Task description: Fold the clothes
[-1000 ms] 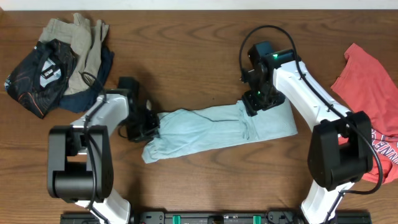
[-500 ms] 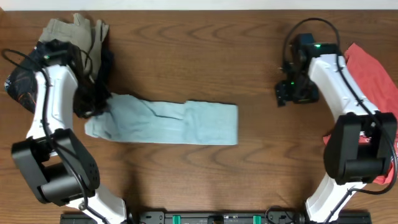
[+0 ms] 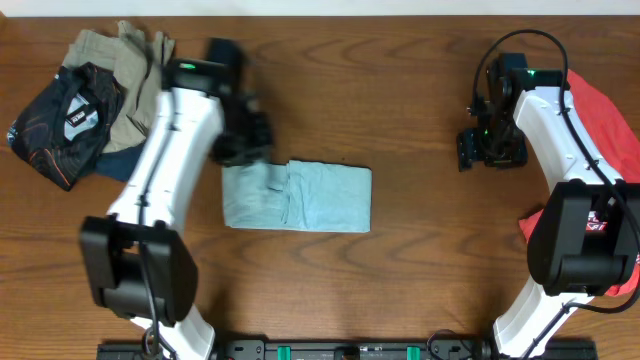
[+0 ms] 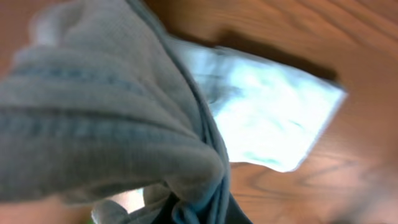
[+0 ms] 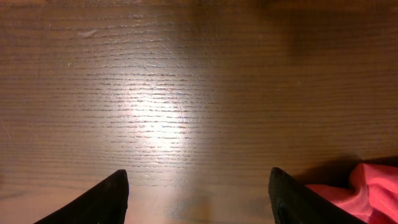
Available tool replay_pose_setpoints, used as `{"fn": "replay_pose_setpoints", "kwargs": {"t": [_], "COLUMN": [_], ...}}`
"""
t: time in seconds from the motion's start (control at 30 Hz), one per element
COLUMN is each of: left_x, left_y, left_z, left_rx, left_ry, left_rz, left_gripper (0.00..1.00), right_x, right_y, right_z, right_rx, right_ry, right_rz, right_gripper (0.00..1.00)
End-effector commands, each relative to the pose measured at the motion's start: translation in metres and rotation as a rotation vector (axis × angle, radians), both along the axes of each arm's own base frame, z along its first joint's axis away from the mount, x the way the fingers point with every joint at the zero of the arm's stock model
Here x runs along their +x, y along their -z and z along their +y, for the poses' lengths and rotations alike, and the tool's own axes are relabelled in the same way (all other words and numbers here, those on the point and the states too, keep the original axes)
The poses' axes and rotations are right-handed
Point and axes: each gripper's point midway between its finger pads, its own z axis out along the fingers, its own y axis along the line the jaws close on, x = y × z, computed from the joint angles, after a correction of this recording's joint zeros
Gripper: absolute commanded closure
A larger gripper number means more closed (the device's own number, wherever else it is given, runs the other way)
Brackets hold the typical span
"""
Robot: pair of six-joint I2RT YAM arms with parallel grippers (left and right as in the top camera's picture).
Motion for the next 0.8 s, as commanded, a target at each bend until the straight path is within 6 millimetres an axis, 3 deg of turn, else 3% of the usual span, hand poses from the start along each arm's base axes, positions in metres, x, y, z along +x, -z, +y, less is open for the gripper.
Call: {"fn": "replay_pose_setpoints", "kwargs": {"t": [0.0, 0.13, 0.27, 0.6, 0.77], "left_x": [-0.008, -0.022, -0.032, -0.029, -0.038], "left_y": [0.003, 0.019, 0.035, 0.044, 0.041], "left_z": [-0.035, -0.063, -0.079, -0.095, -0.098], "left_rx": [0.004, 0.030, 0.044, 0.020, -0.021], "left_ry": [0.079, 0.164, 0.212, 0.232, 0.243], "left_rz": [-0.002, 0.037, 0.081, 0.068, 0.110], "left_gripper": [0.93, 0.92, 0.92, 0.92, 0.92], "right_x": [0.006, 0.005, 0.004, 0.004, 0.004], "right_y": [-0.009, -0.009, -0.009, -0.009, -0.009], "right_z": [-0.001, -0.001, 0.000, 0.000, 0.000], "right_rx": [0.000, 0.000, 0.001, 0.001, 0.001], "right_ry": [0.019, 0.019, 0.019, 0.019, 0.019], "right_rz": [-0.033, -0.031, -0.028, -0.028, -0.028], "right_gripper": [0.30, 0.29, 0.29, 0.29, 0.28]}}
